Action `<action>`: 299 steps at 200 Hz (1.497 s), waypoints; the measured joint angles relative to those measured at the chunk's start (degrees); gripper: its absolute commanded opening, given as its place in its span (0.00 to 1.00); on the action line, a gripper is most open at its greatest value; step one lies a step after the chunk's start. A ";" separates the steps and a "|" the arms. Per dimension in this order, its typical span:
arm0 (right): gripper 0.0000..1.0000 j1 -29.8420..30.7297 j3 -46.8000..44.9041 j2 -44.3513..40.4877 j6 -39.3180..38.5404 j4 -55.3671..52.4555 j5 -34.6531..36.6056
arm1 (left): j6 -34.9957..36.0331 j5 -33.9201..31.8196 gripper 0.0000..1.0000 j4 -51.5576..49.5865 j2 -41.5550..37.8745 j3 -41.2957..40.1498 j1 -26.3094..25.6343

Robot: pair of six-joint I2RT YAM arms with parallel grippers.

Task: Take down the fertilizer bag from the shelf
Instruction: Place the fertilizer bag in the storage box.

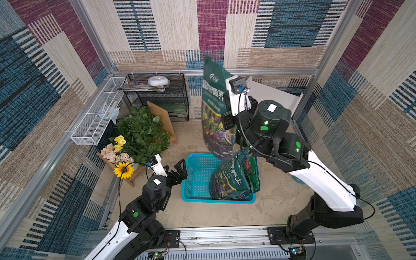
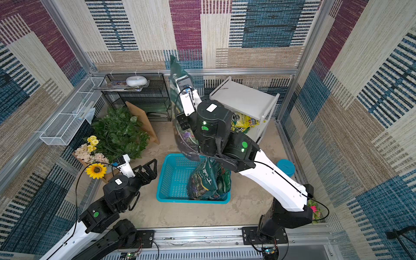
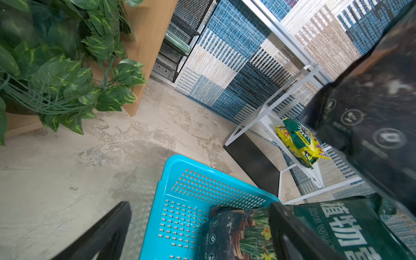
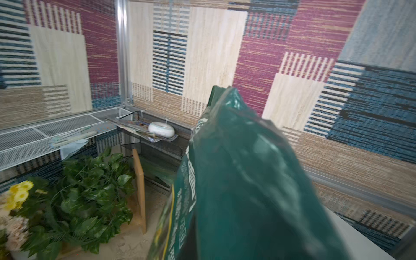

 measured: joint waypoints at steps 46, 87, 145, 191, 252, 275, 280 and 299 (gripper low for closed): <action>0.00 3.04 -2.51 2.14 0.33 3.50 -1.60 | -3.02 -2.60 0.99 -1.51 -2.93 -1.64 1.33; 0.00 3.63 -13.22 -1.53 5.84 6.27 -2.40 | -4.55 -4.04 0.99 -3.37 -0.87 -2.43 4.48; 0.00 6.54 -36.02 -12.70 10.49 14.88 2.58 | -3.91 -6.34 0.99 -3.45 -1.84 -2.97 5.46; 0.00 6.69 -45.94 -14.27 13.25 18.95 2.38 | -3.19 -6.25 0.99 -2.67 -1.51 -2.97 5.46; 0.00 6.84 -57.66 -16.68 15.76 30.86 2.73 | -2.80 -6.08 0.99 -2.34 -1.33 -2.89 5.46; 0.00 6.64 -60.11 -15.19 14.32 36.30 6.03 | -2.80 -6.03 0.99 -2.21 -1.07 -2.89 5.46; 0.00 6.49 -60.11 -14.69 14.08 37.42 6.93 | -2.80 -6.01 0.99 -2.21 -1.05 -2.89 5.46; 0.00 5.55 -59.34 -12.94 13.88 41.77 9.44 | -2.80 -5.86 0.99 -2.16 -1.11 -2.89 5.46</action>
